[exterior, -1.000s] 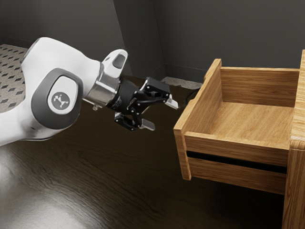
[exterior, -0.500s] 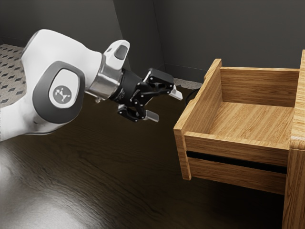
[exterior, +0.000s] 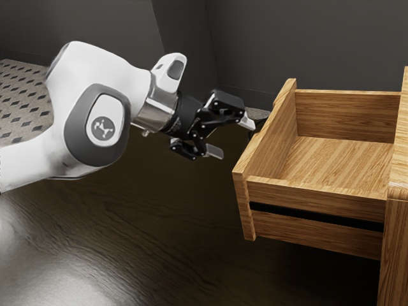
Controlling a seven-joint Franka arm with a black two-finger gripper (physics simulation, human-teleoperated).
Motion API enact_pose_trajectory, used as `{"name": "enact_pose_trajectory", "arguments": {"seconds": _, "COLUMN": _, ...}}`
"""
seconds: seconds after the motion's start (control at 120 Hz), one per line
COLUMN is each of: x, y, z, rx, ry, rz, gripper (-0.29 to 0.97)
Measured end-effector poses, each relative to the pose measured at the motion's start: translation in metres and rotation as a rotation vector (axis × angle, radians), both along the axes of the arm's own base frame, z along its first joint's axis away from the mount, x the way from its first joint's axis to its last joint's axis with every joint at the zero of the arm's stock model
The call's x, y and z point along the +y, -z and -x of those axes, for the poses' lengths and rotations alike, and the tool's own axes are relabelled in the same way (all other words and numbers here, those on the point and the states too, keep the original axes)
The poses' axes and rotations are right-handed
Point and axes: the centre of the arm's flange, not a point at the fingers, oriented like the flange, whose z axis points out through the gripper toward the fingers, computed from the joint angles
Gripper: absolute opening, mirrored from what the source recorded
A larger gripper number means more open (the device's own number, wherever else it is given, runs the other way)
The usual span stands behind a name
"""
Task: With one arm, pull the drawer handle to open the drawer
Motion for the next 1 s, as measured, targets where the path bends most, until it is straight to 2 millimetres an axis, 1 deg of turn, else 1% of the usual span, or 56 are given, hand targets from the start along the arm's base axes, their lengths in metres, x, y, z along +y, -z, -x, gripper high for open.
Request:
{"name": "enact_pose_trajectory", "arguments": {"seconds": 0.383, "x": 0.002, "y": 0.014, "z": -0.002, "rx": 0.014, "ry": -0.012, "rz": -0.004, "gripper": 0.68}}
{"name": "enact_pose_trajectory", "arguments": {"seconds": 0.508, "x": 0.005, "y": 0.016, "z": -0.002, "rx": 0.017, "ry": -0.017, "rz": -0.002, "gripper": 0.68}}
{"name": "enact_pose_trajectory", "arguments": {"seconds": 0.575, "x": 0.012, "y": 0.018, "z": 0.000, "rx": 0.021, "ry": -0.026, "rz": 0.000, "gripper": 0.68}}
{"name": "enact_pose_trajectory", "arguments": {"seconds": 0.708, "x": 0.032, "y": 0.016, "z": 0.007, "rx": 0.019, "ry": -0.051, "rz": 0.015, "gripper": 0.68}}
{"name": "enact_pose_trajectory", "arguments": {"seconds": 0.767, "x": 0.039, "y": 0.014, "z": 0.013, "rx": 0.015, "ry": -0.056, "rz": 0.024, "gripper": 0.68}}
{"name": "enact_pose_trajectory", "arguments": {"seconds": 0.842, "x": 0.052, "y": 0.009, "z": 0.020, "rx": 0.008, "ry": -0.070, "rz": 0.038, "gripper": 0.68}}
{"name": "enact_pose_trajectory", "arguments": {"seconds": 0.908, "x": 0.072, "y": -0.005, "z": 0.032, "rx": -0.014, "ry": -0.088, "rz": 0.054, "gripper": 0.68}}
{"name": "enact_pose_trajectory", "arguments": {"seconds": 0.975, "x": 0.107, "y": -0.021, "z": 0.046, "rx": -0.021, "ry": -0.112, "rz": 0.021, "gripper": 0.68}}
{"name": "enact_pose_trajectory", "arguments": {"seconds": 1.0, "x": 0.118, "y": -0.034, "z": 0.050, "rx": -0.020, "ry": -0.107, "rz": -0.019, "gripper": 0.68}}
